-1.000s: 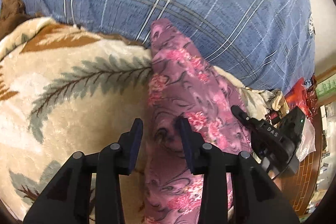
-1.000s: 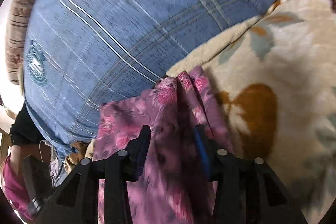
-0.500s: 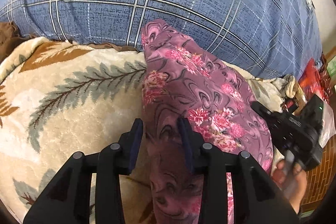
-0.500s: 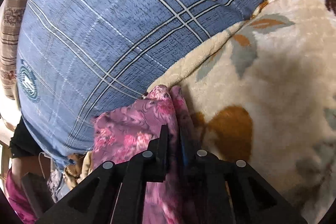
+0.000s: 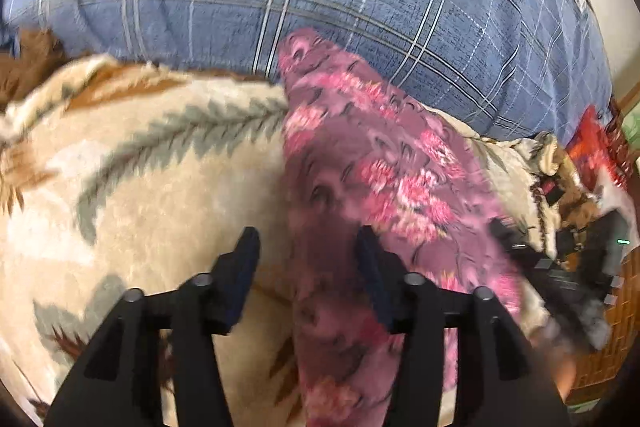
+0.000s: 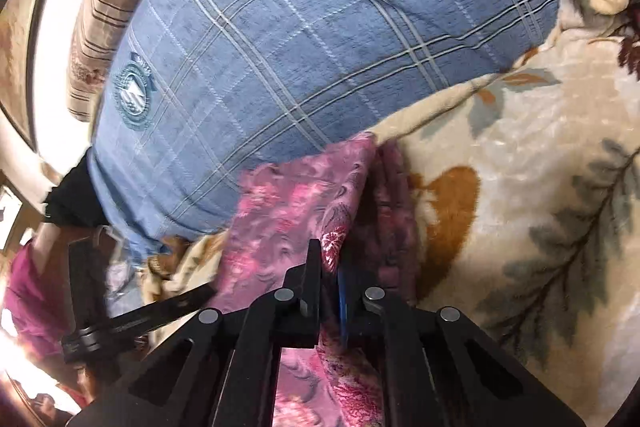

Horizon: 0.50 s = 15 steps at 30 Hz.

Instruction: Fold small clothes

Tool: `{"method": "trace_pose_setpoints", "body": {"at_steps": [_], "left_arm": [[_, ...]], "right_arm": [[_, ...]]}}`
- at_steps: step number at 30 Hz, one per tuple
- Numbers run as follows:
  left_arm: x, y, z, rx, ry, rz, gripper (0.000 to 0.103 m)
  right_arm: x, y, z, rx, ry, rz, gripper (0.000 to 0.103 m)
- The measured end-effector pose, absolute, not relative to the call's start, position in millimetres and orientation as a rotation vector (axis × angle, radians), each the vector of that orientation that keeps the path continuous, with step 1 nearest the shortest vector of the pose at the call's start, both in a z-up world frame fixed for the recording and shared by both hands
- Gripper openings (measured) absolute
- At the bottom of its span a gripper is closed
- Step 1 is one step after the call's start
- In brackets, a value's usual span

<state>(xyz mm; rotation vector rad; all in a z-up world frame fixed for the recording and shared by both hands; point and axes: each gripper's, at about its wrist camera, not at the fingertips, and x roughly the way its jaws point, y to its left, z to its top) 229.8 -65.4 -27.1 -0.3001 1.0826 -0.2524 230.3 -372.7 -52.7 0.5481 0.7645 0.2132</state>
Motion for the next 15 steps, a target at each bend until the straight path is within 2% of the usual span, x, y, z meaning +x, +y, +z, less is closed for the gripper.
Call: {"method": "trace_pose_setpoints", "body": {"at_steps": [2, 3, 6, 9, 10, 11, 13, 15], "left_arm": [[219, -58, -30, -0.325, 1.111, -0.282, 0.051], [214, -55, -31, -0.331, 1.117, -0.293, 0.051], [199, -48, -35, -0.38, 1.14, -0.331, 0.052], [188, -52, -49, -0.391, 1.178, -0.343, 0.052], [186, -55, -55, -0.402, 1.194, -0.343, 0.052], [184, -57, -58, -0.412, 1.206, -0.344, 0.052], [177, -58, -64, -0.453, 1.233, -0.353, 0.052], [173, -56, -63, -0.467, 1.227, -0.346, 0.051]], "right_arm": [[225, -376, -58, 0.574, 0.782, 0.206, 0.007], [218, -381, -56, 0.619, 0.759, 0.214, 0.013], [187, -397, -52, 0.743, 0.714, 0.25, 0.021], [162, -399, -61, 0.773, 0.723, 0.26, 0.038], [158, -395, -66, 0.757, 0.752, 0.265, 0.038], [156, -389, -70, 0.724, 0.794, 0.266, 0.033], [152, -381, -65, 0.622, 0.804, 0.261, 0.006], [139, -386, -47, 0.628, 0.697, 0.298, 0.006]]}}
